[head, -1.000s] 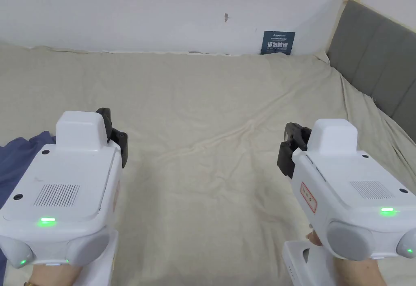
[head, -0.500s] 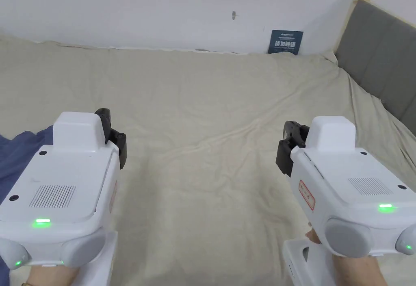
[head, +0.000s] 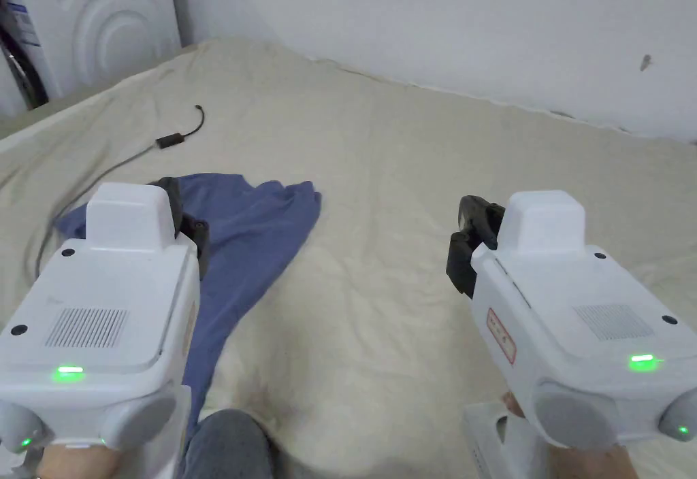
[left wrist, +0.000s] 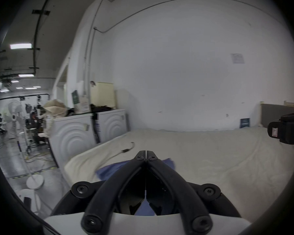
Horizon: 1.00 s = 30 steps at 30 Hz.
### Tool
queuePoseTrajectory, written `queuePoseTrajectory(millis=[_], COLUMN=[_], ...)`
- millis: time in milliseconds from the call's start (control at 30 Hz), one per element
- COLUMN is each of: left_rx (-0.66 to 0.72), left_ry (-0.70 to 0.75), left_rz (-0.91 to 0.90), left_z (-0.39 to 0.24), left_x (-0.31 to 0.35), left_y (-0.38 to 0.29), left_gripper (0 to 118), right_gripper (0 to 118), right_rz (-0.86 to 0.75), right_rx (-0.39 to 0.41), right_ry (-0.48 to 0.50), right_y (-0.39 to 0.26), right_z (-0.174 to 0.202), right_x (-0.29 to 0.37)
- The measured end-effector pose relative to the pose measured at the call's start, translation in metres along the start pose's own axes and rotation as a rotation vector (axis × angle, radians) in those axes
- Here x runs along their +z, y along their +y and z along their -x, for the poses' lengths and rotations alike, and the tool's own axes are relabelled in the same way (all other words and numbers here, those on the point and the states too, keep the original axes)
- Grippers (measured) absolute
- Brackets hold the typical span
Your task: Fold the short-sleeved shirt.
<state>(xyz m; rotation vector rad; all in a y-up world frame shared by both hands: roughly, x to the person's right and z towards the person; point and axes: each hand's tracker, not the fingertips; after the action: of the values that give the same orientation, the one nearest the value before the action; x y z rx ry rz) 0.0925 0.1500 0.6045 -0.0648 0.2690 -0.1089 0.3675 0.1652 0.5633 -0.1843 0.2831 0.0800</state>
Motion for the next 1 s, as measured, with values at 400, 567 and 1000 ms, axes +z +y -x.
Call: queuePoseTrajectory(millis=[400,567,1000], left_rx=[0.071,0.101,-0.006], left_ry=[0.181,0.132,-0.156], left_rz=[0.039,0.162,0.595], left_z=[0.048,0.051,0.006], left_x=[0.016,-0.028,-0.285], left_y=[-0.011,-0.01,-0.022], left_gripper=[3,108,118], right_gripper=[1,1,1], right_rz=[0.028,0.039,0.126], right_rx=[0.044,0.044,-0.027], right_ry=[0.161,0.155,0.014], right_y=[0.0,-0.004,-0.019], right_z=[0.043,0.038,0.001], right_x=[-0.019,-0.02,-0.044])
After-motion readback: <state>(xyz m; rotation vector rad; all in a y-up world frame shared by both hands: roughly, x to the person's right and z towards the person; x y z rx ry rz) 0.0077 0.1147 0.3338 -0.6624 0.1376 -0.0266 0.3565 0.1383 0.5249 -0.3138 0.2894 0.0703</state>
